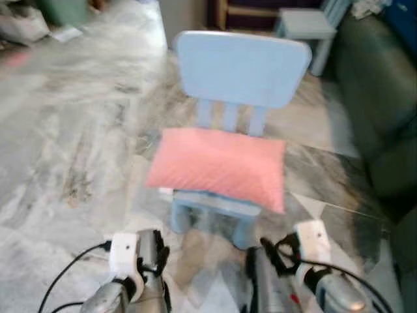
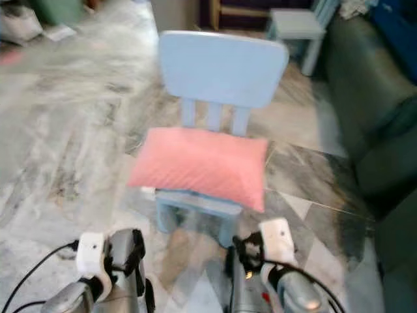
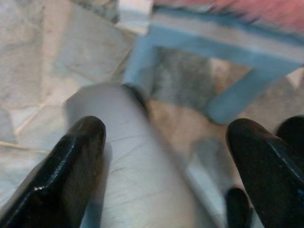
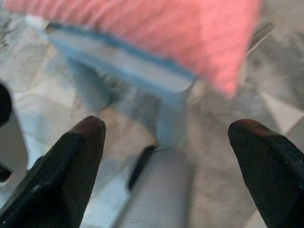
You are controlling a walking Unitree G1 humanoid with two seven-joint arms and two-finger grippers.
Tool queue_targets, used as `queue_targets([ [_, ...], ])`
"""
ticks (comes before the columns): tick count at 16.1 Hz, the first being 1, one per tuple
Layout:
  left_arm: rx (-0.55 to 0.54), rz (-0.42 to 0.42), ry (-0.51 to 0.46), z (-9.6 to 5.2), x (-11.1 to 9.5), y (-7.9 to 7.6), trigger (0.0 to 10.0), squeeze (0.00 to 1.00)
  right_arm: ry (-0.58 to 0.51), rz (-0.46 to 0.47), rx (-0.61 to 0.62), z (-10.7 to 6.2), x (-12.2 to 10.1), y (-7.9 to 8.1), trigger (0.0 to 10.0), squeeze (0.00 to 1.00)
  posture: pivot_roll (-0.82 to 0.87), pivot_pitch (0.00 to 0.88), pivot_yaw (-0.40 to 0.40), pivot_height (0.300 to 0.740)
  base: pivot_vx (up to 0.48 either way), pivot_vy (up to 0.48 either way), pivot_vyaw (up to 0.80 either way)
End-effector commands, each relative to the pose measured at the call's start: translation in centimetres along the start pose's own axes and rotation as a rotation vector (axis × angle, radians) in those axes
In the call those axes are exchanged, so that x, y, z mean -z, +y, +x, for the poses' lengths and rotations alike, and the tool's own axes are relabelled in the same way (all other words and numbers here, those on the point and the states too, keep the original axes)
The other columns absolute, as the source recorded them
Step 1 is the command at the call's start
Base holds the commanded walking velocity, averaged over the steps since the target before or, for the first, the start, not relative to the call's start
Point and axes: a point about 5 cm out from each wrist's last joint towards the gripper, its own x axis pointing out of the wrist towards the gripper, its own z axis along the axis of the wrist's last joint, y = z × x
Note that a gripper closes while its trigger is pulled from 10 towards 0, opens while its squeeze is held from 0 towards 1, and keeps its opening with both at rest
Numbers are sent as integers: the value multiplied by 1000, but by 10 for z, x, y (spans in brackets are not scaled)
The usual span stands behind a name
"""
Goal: Move the pillow to the sofa
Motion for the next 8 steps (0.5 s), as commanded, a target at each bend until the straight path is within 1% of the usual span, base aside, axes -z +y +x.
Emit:
queue_targets([
  [1, -4, 24, -31, 1, -9, 2, 10000, 0, 14, 6, -7, -2, 3, 2, 10000, 0, -69, 210, -15, 455, 0, 0, 0],
  [8, -22, 34, -39, 2, -11, 4, 10000, 0, 13, 2, -6, 1, 3, 2, 10000, 0, -66, 208, -15, 375, 0, 0, 0],
])
